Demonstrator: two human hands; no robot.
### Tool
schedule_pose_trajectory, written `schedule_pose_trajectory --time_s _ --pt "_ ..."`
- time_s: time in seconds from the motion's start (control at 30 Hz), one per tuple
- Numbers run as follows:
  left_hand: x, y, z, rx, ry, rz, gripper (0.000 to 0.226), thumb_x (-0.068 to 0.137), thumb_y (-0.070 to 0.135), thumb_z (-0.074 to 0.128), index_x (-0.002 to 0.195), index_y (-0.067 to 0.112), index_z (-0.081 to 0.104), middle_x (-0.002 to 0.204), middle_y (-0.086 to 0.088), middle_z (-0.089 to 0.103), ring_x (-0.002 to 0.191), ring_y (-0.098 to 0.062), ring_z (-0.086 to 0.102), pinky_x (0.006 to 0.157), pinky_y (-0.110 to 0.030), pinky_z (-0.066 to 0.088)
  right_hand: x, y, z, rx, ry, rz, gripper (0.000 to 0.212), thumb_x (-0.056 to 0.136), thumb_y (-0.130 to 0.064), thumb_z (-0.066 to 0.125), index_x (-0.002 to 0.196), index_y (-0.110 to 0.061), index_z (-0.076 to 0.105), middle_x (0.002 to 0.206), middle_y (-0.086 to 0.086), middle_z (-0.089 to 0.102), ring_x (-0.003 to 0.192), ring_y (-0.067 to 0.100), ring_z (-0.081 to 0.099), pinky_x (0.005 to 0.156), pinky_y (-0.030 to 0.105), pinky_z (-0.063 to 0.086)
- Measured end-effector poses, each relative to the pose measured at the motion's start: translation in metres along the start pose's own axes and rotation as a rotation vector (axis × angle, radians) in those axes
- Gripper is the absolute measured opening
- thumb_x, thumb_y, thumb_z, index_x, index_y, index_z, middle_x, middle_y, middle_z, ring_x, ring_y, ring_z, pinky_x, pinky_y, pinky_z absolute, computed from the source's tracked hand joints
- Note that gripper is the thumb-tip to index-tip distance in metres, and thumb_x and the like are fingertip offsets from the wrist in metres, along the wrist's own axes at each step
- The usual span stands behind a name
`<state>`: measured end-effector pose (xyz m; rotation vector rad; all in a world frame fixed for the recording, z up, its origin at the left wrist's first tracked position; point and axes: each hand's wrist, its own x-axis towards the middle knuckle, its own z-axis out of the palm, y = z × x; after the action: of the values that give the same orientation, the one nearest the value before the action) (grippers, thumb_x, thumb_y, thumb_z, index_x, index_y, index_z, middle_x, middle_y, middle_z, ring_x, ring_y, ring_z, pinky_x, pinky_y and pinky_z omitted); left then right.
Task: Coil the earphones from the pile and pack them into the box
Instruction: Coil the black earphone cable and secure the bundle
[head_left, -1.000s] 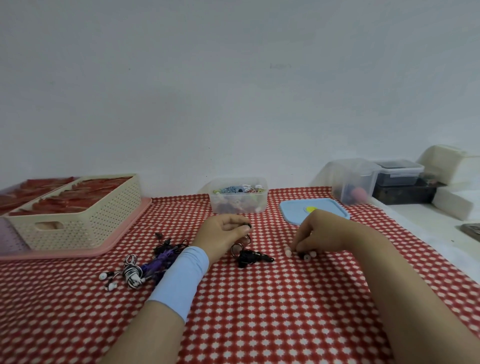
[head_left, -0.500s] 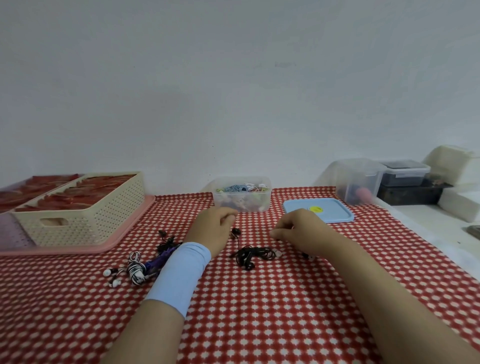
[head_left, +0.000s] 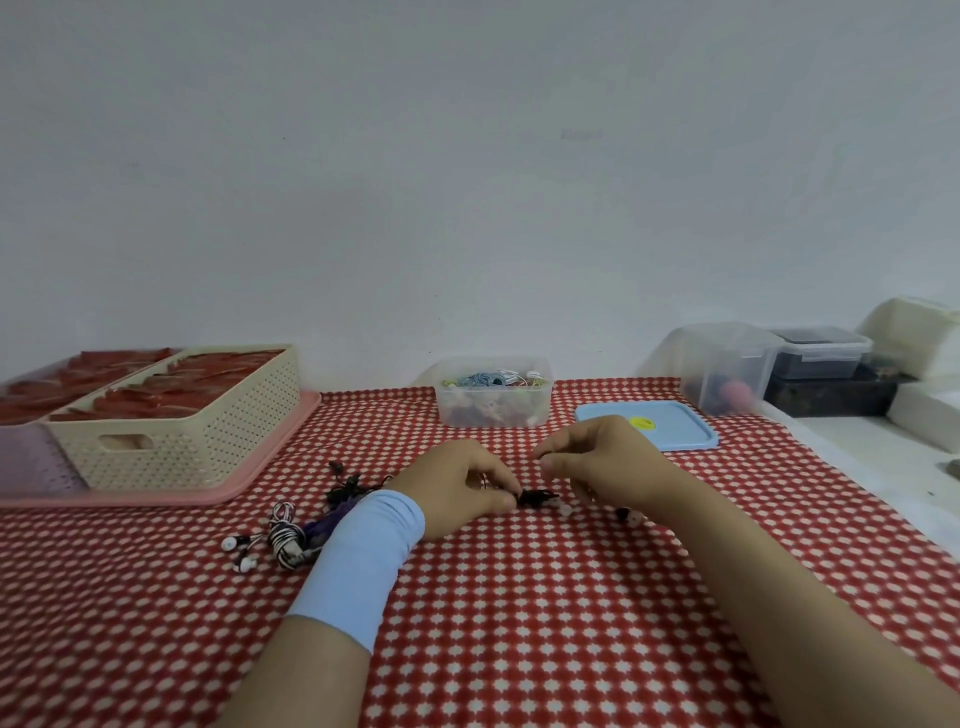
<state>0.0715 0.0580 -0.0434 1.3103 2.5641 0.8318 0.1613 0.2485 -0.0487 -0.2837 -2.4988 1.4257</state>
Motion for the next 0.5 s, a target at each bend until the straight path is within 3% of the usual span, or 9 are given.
schedule_pose_trajectory --time_s 0.13,0.23,0.33,0.5 --pt "0.005 -0.004 0.009 -0.248 0.237 -0.060 0.019 0.098 0.026 0.057 0.108 0.029 0.073 0.103 0.018 0.068 0.093 0.003 0.060 0.079 -0.010 0.041 -0.001 0.000 0.001 0.107 0.042 0.021 0.007 0.092 -0.018 0.073 0.093 -0.014 0.078 0.056 0.002 0.064 0.044 0.008 0.052 0.042 0.017 0.039" --pt "0.009 -0.001 0.015 -0.437 0.319 -0.074 0.022 0.100 0.022 0.052 0.109 0.027 0.072 0.092 0.012 0.071 0.071 0.003 0.063 0.066 -0.005 0.045 0.001 -0.001 0.001 0.289 0.054 0.003 0.007 0.089 -0.009 0.074 0.094 -0.013 0.076 0.053 0.004 0.060 0.043 0.011 0.051 0.039 0.019 0.035" --pt "0.010 0.002 0.021 -0.635 0.330 -0.095 0.020 0.101 0.020 0.052 0.105 0.024 0.072 0.089 0.003 0.073 0.066 -0.003 0.061 0.058 -0.014 0.046 0.001 -0.003 0.000 0.435 0.050 0.008 0.008 0.086 -0.008 0.076 0.093 -0.009 0.074 0.056 0.002 0.060 0.045 0.014 0.050 0.038 0.020 0.032" --pt "0.012 0.006 0.026 -1.107 0.174 -0.163 0.023 0.102 0.018 0.051 0.107 0.014 0.072 0.088 -0.005 0.072 0.071 -0.010 0.059 0.063 -0.023 0.052 0.002 -0.002 0.003 0.496 0.004 0.019 0.009 0.088 -0.012 0.073 0.094 -0.012 0.079 0.063 0.000 0.064 0.051 0.013 0.049 0.043 0.021 0.034"
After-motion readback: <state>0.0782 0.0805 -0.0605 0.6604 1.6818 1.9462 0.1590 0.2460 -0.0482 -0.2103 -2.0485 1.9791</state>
